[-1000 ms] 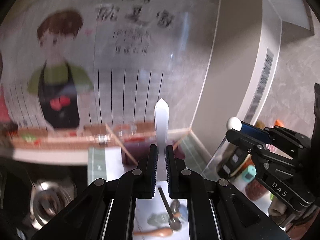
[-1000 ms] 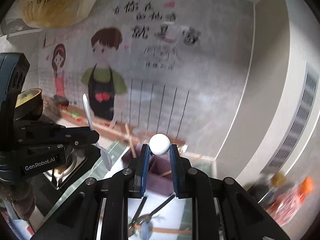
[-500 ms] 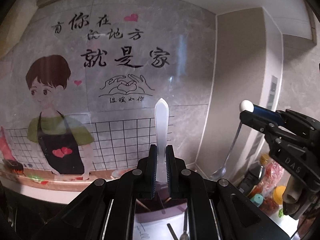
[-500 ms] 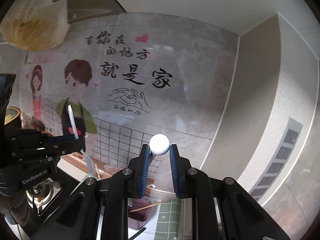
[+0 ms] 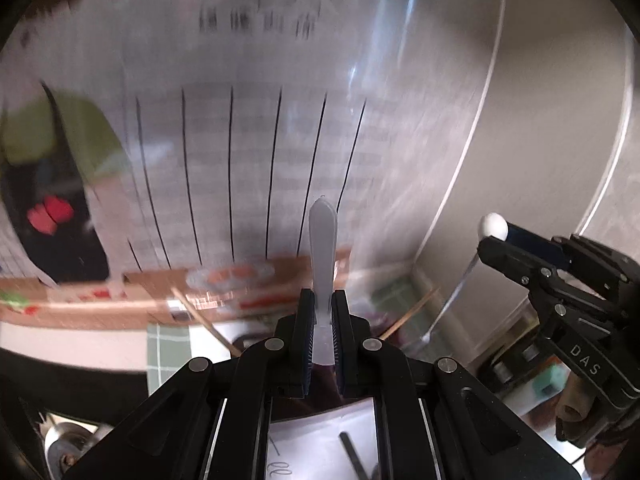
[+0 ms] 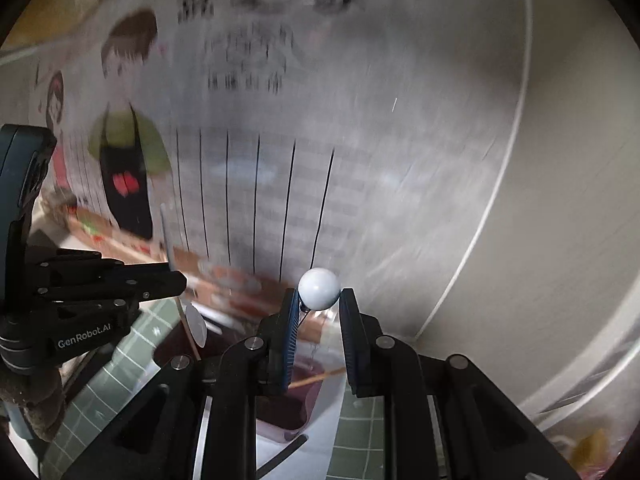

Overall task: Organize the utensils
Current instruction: 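Lift the spatula and spoon upright over the purple holder, then lower the spatula and spoon into the purple holder and open both tools, then grasp the black-handled spoon with the left tool while the right tool grasps the blue spoon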

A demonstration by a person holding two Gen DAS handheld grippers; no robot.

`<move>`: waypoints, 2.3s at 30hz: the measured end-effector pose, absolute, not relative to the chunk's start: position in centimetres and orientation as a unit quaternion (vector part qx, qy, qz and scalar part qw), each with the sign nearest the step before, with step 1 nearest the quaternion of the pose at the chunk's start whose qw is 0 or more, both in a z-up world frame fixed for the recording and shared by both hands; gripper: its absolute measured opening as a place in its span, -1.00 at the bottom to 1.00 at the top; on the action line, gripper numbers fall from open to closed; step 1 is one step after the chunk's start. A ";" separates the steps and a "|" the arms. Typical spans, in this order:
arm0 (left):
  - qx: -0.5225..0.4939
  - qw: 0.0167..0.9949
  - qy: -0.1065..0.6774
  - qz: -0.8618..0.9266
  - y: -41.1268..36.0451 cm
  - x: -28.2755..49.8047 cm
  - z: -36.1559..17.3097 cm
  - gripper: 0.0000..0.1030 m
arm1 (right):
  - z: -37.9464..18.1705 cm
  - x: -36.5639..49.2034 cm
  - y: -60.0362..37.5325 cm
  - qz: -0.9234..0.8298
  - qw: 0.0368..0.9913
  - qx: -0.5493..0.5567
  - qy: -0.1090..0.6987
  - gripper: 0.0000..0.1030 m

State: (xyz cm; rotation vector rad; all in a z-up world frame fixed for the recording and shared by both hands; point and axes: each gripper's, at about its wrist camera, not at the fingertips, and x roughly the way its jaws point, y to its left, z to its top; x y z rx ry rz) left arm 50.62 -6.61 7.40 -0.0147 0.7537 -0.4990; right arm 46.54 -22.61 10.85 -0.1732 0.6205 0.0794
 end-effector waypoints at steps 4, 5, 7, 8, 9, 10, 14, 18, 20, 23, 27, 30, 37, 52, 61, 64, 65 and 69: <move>0.009 0.883 0.407 -0.234 -7.5 52.0 2.9 -0.83 | 6.6 48.5 -22.5 0.052 0.933 -0.083 0.345 -0.64; 0.013 0.878 0.419 -0.232 -7.7 52.4 1.7 -0.83 | 5.8 48.8 -22.6 0.054 0.930 -0.082 0.353 -0.64; 0.016 0.871 0.436 -0.228 -8.0 53.0 -0.1 -0.82 | 4.0 49.6 -22.6 0.062 0.922 -0.075 0.375 -0.64; 0.016 0.868 0.443 -0.224 -8.1 53.2 -0.7 -0.80 | 3.2 49.8 -22.7 0.066 0.919 -0.072 0.383 -0.64; 0.014 0.865 0.449 -0.222 -8.1 53.3 -1.3 -0.80 | 2.5 50.1 -22.7 0.069 0.915 -0.068 0.392 -0.64; 0.011 0.863 0.456 -0.219 -8.1 53.5 -1.9 -0.80 | 1.7 50.4 -22.7 0.072 0.911 -0.063 0.402 -0.64; 0.003 0.857 0.469 -0.214 -8.1 53.4 -3.1 -0.77 | -0.4 50.9 -23.3 0.087 0.900 -0.031 0.427 -0.51; -0.012 0.858 0.472 -0.202 -7.4 52.6 -2.8 -0.70 | -1.0 50.7 -24.5 0.087 0.895 0.001 0.437 -0.36; -0.017 0.859 0.470 -0.200 -6.6 51.7 -2.0 -0.59 | -0.2 49.6 -25.0 0.085 0.900 0.011 0.428 -0.26; -0.009 0.864 0.464 -0.198 -6.0 49.6 -0.7 -0.36 | 1.3 47.3 -25.4 0.082 0.908 0.013 0.410 0.02; -0.007 0.864 0.465 -0.193 -4.6 45.8 0.1 -0.15 | 3.0 43.2 -25.1 0.075 0.919 -0.010 0.387 0.13; -0.007 0.854 0.485 -0.189 -3.6 42.8 -0.5 -0.12 | 3.0 40.6 -24.7 0.071 0.920 -0.029 0.385 0.28; -0.004 0.828 0.531 -0.180 -2.2 37.2 -3.8 -0.12 | 0.4 35.7 -23.5 0.057 0.913 -0.059 0.399 0.75; -0.023 0.795 0.574 -0.195 -5.4 34.8 -7.3 -0.12 | -9.1 32.4 -21.2 0.098 0.847 -0.028 0.522 -0.45; -0.032 0.771 0.604 -0.202 -9.2 38.3 -8.5 -0.12 | -9.4 31.6 -23.5 0.121 0.840 -0.013 0.529 -0.89; -0.037 0.765 0.618 -0.177 -9.8 40.7 -9.1 -0.13 | -9.1 31.7 -24.5 0.122 0.844 -0.002 0.523 -0.89; -0.035 0.763 0.623 -0.169 -10.0 41.5 -9.3 -0.14 | -9.0 31.8 -24.8 0.123 0.844 0.002 0.521 -0.89; -0.020 0.745 0.649 -0.155 -11.1 43.8 -10.5 -0.38 | -8.7 32.0 -25.5 0.125 0.847 0.014 0.517 -0.89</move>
